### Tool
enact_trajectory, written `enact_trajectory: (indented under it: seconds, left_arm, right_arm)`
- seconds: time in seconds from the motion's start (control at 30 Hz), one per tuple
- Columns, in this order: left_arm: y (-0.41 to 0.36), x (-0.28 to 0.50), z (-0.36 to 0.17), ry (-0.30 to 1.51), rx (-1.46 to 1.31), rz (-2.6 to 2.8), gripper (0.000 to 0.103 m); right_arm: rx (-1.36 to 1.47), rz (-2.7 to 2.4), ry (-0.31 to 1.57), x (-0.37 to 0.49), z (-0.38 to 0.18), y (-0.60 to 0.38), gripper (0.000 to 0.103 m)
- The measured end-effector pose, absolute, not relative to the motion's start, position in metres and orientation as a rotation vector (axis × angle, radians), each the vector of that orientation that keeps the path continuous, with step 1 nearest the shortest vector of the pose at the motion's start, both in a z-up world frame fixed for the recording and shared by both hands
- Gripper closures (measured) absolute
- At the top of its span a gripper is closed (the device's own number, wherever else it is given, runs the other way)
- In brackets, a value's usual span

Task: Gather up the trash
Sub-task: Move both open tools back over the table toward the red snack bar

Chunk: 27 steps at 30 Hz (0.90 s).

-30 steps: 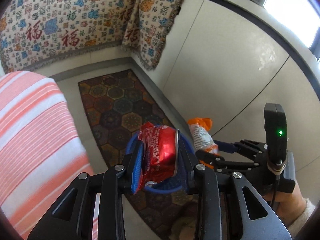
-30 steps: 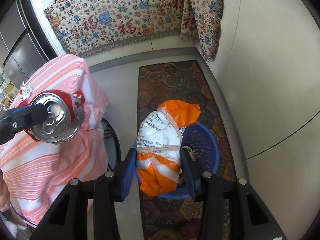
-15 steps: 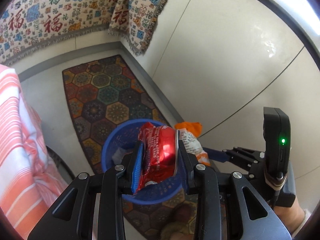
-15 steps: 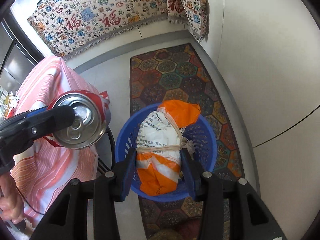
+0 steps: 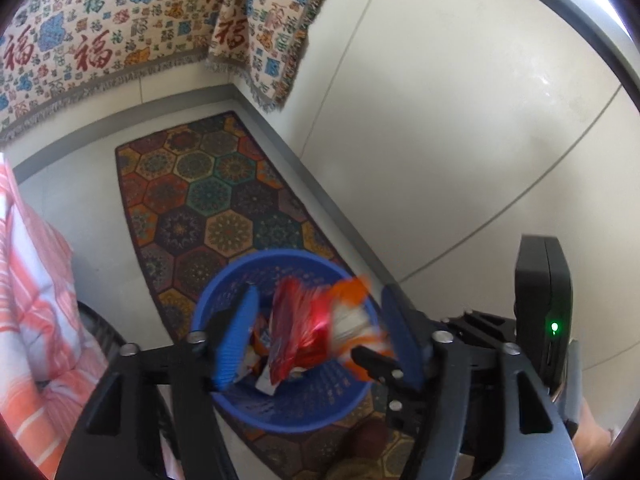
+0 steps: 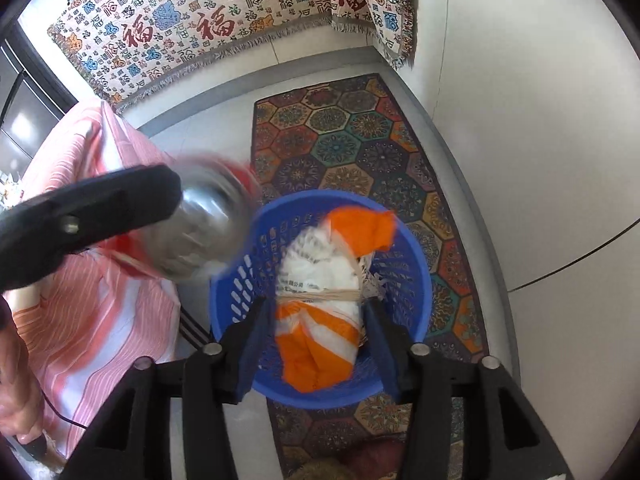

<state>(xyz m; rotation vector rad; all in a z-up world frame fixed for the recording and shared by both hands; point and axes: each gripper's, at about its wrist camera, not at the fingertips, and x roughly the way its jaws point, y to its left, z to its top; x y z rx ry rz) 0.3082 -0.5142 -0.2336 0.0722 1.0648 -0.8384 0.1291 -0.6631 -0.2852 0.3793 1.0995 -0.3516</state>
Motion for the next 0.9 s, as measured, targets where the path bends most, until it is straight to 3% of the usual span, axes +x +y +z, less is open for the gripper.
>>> enact_trajectory:
  seconds: [0.23, 0.4, 0.53, 0.67, 0.9]
  left_arm:
    - [-0.479, 0.301, -0.195, 1.025, 0.008, -0.819, 0.034]
    - [-0.411, 0.251, -0.128, 0.911, -0.020, -0.784, 0.011]
    - [-0.356, 0.203, -0.095, 0.835, 0.062, -0.755, 0.006]
    - [-0.298, 0.174, -0.096, 0.813, 0.123, -0.655, 0.004]
    - [-0.188, 0.171, -0.143, 0.879, 0.160, -0.386, 0.004]
  right_arm:
    - [0.333, -0.415, 1.021, 0.119, -0.261, -0.664, 0.045]
    - [0.181, -0.529, 0.740, 0.095, -0.176, -0.637, 0.045]
    - [0.088, -0.591, 0.502, 0.073, -0.123, -0.594, 0.034]
    - [0.019, -0.586, 0.397, 0.072, -0.110, -0.545, 0.029]
    - [-0.010, -0.371, 0.519, 0.107, -0.136, -0.446, 0.029]
